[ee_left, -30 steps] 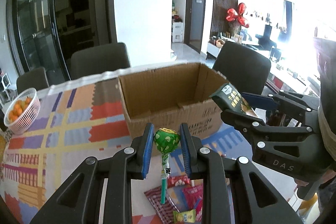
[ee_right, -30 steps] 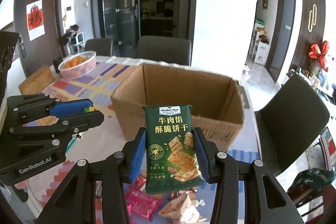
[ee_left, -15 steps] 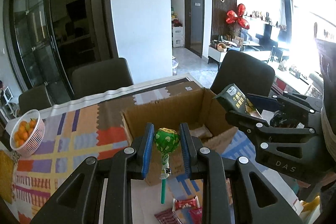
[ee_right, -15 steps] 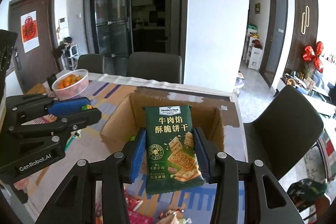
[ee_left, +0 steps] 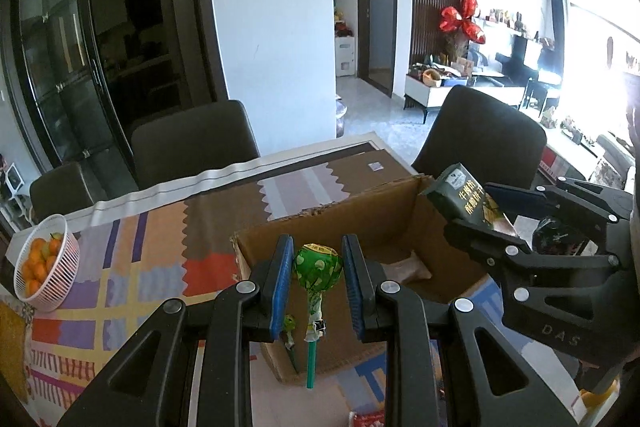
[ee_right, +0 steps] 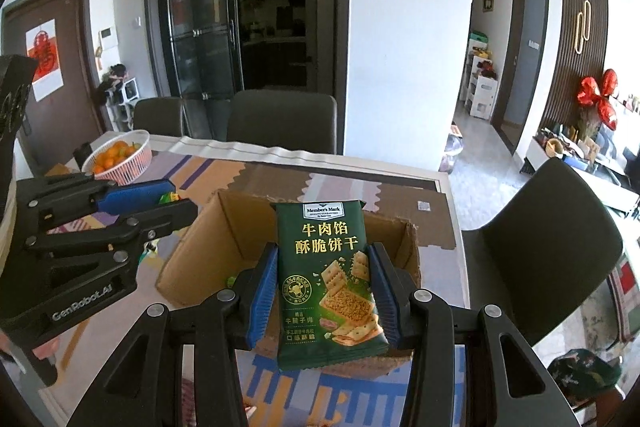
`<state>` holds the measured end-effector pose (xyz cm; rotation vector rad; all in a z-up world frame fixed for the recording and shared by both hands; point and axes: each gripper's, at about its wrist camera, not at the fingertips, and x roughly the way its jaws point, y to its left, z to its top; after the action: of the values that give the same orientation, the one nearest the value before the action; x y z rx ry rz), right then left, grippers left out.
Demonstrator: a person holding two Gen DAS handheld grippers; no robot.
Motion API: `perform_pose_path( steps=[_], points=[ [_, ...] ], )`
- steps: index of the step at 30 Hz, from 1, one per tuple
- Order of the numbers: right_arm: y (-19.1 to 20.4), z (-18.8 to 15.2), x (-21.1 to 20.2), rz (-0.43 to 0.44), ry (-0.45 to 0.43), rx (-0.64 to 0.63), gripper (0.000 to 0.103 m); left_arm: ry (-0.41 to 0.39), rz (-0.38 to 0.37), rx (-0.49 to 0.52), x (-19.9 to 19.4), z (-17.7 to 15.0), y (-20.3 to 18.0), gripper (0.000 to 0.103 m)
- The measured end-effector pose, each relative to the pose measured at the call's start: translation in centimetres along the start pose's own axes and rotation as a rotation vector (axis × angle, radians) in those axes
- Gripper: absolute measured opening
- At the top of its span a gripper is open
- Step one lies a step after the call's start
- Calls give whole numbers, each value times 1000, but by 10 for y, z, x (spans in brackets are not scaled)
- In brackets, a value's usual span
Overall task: Organize snacks
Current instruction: 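Carry the green cracker pack with the right gripper into the box and release, then move both grippers back toward the remaining snacks on the table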
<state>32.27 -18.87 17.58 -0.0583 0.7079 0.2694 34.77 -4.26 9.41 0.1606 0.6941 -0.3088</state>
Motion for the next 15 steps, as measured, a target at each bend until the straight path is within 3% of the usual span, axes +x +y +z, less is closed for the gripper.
perform_pose_path(
  steps=[7, 10, 11, 15],
  points=[
    [-2, 1, 24, -6, 17, -8, 46, 20, 8, -17, 24, 0, 7, 27],
    [-3, 1, 29, -21, 10, -6, 49, 17, 34, -19, 26, -1, 9, 45],
    [-5, 0, 29, -34, 9, -6, 55, 14, 44, -16, 24, -2, 8, 46],
    [-4, -7, 21, -70, 0, -23, 59, 1, 72, -6, 9, -13, 6, 51]
  ],
)
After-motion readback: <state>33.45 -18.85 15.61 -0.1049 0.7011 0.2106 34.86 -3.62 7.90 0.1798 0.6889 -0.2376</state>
